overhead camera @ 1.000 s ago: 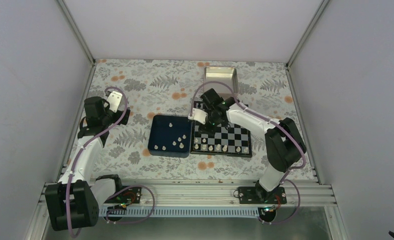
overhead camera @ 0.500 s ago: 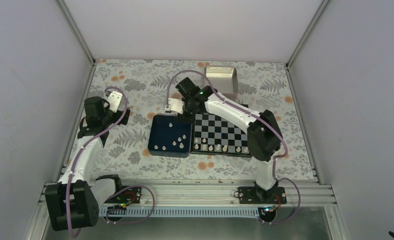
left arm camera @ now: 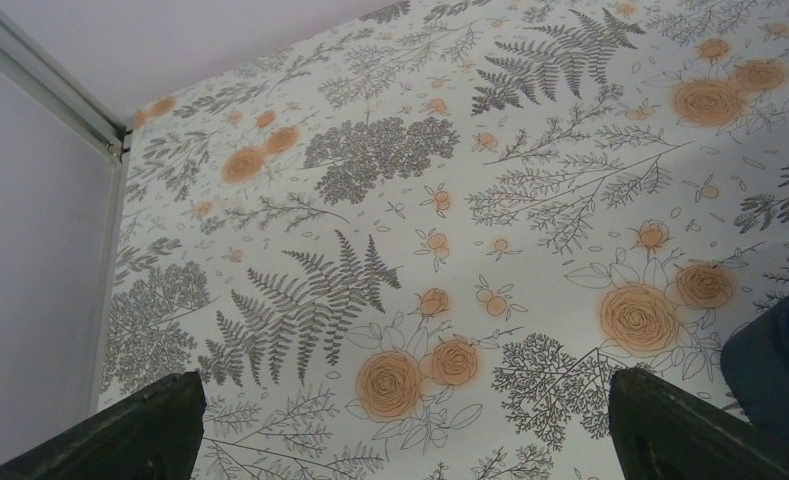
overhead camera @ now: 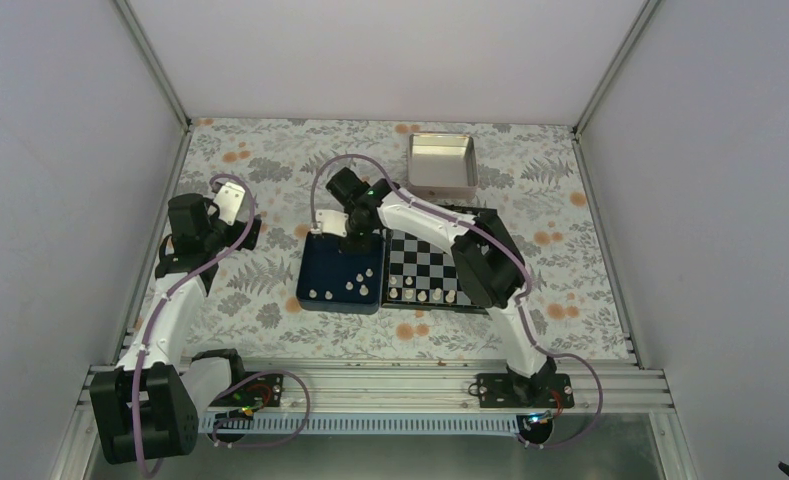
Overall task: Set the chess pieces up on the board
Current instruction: Pick up the chess piece from the storage box.
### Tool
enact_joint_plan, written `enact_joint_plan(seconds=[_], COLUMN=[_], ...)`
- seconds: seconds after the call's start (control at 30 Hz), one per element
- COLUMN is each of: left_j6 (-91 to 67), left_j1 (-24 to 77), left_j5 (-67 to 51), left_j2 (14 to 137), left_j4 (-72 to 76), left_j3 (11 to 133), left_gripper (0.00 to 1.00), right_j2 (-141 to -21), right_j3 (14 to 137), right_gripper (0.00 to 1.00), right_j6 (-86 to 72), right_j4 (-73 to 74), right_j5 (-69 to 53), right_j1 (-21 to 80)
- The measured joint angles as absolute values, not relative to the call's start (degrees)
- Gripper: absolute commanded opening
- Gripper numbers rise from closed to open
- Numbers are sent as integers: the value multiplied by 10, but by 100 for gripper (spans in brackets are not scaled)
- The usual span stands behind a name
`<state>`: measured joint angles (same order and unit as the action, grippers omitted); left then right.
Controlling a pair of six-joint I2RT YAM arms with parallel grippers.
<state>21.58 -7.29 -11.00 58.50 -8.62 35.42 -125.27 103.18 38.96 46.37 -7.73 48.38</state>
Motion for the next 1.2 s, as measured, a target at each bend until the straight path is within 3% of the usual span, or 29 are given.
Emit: enact_joint_plan(seconds=[0.63, 0.9, 1.2], left_j6=[216, 216, 216], left_j1=[-73, -74, -74], left_j5=[-120, -123, -124], left_j2=[581, 581, 580], left_j4=[-86, -86, -87], left_j3=[353, 353, 353], left_gripper=[100, 100, 100], right_j2=[-1308, -1310, -1327], right_j3=[1069, 1069, 1073], right_gripper=[43, 37, 37], right_j6=[392, 392, 392], right_j4=[463, 463, 461], right_j5=[-53, -53, -55], right_j1=[491, 491, 499])
